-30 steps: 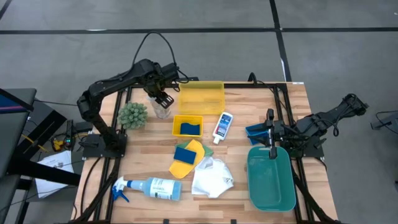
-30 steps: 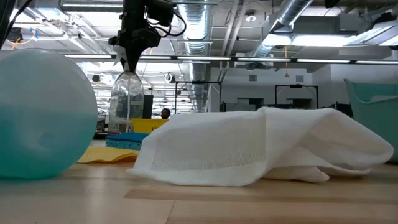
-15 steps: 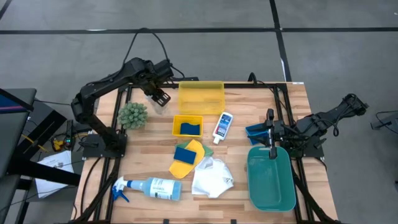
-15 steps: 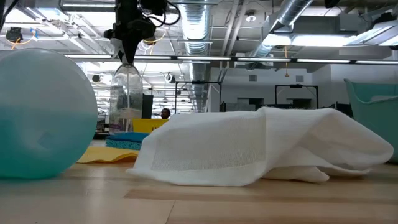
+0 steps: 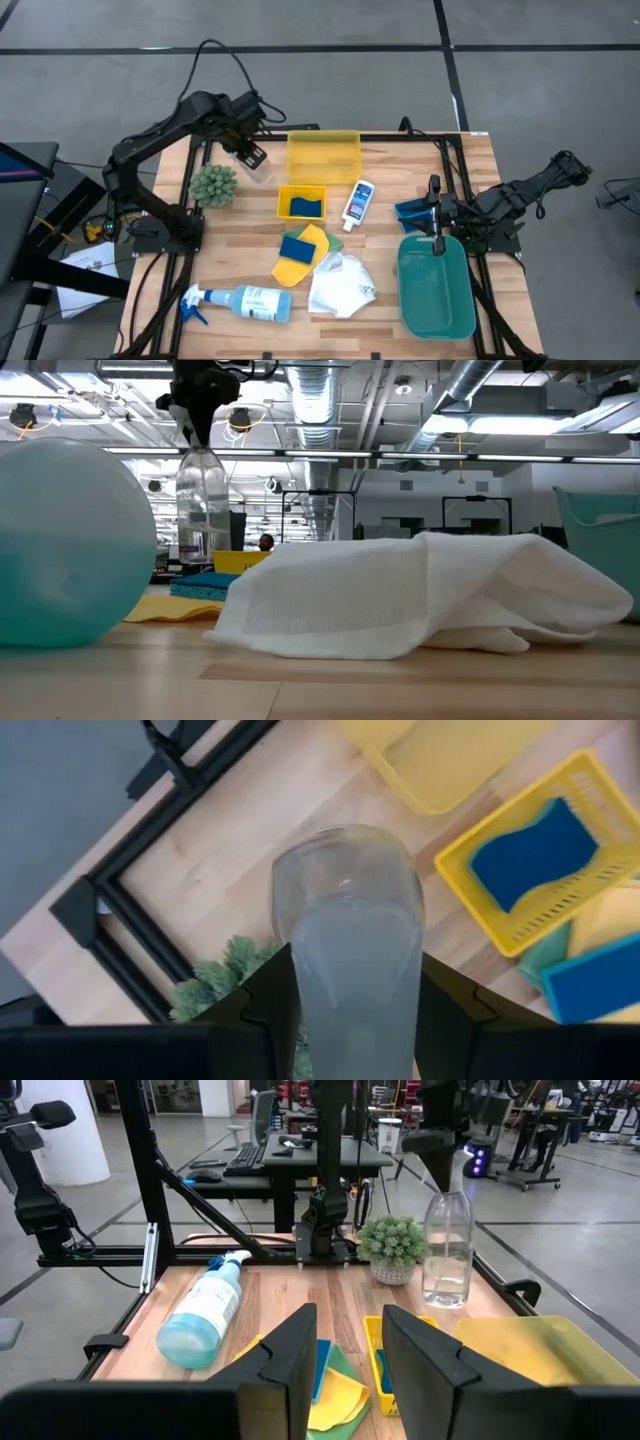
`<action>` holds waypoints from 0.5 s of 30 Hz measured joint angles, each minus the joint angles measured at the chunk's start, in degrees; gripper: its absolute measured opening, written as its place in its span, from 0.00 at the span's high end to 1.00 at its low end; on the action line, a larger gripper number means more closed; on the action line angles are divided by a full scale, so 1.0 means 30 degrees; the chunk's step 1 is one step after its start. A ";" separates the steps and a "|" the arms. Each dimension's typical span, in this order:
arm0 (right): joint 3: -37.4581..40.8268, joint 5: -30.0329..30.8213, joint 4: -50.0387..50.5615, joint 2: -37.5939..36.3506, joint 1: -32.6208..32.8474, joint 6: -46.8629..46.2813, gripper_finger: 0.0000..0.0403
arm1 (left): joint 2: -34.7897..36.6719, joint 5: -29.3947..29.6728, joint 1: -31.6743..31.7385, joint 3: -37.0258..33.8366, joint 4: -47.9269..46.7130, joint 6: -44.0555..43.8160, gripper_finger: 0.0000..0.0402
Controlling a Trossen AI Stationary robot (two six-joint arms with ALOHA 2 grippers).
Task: Pick & Place Kitchen Items
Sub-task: Put the transparent spray bottle into the top yellow bin
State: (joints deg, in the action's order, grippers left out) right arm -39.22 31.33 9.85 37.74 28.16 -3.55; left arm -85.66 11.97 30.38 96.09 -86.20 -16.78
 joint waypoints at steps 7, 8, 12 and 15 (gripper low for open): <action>-0.0001 0.0000 0.0000 0.0007 0.0000 0.0007 0.73 | 0.0004 -0.0782 -0.0077 0.0000 -0.0206 0.0051 0.67; 0.0000 0.0000 0.0000 0.0000 0.0000 0.0000 0.73 | 0.0004 -0.0811 -0.0077 0.0000 -0.0237 0.0051 0.67; 0.0000 0.0005 0.0000 0.0005 0.0000 0.0007 0.73 | 0.0005 -0.0942 -0.0077 0.0000 -0.0691 0.0058 0.67; 0.0000 0.0005 0.0000 0.0005 0.0000 0.0012 0.73 | 0.0068 -0.0983 -0.0156 0.0000 -0.0840 0.0073 0.67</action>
State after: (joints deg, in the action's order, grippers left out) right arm -39.22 31.35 9.85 37.75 28.16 -3.52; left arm -85.45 9.02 29.91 96.09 -88.72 -16.56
